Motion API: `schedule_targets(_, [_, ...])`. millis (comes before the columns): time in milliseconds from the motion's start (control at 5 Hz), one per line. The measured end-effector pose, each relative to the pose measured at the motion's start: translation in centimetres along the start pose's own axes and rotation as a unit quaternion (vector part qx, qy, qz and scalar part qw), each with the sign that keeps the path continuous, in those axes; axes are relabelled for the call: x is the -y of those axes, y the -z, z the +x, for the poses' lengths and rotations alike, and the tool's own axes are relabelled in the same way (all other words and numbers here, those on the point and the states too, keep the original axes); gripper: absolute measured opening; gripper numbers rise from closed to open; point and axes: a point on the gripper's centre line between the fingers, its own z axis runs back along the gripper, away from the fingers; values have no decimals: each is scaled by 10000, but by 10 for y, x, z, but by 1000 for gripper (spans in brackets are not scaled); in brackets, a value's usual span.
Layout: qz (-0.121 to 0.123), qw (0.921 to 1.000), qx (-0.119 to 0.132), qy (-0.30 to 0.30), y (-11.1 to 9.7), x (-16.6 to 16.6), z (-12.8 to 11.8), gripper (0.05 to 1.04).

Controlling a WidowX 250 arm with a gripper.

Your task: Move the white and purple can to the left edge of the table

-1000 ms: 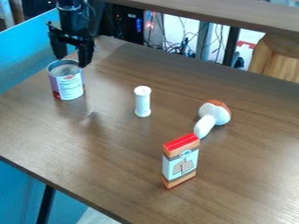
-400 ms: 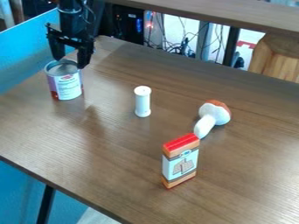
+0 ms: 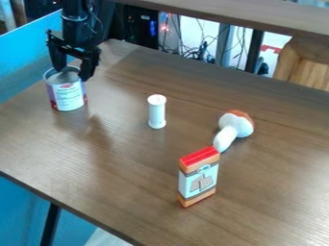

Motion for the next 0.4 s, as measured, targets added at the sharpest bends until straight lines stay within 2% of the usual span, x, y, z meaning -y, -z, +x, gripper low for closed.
schedule_targets(200, [70,9998,-176,39,8,1,-13,999])
schedule_targets(400, [51,9998,-203,66,8,3,-26,999])
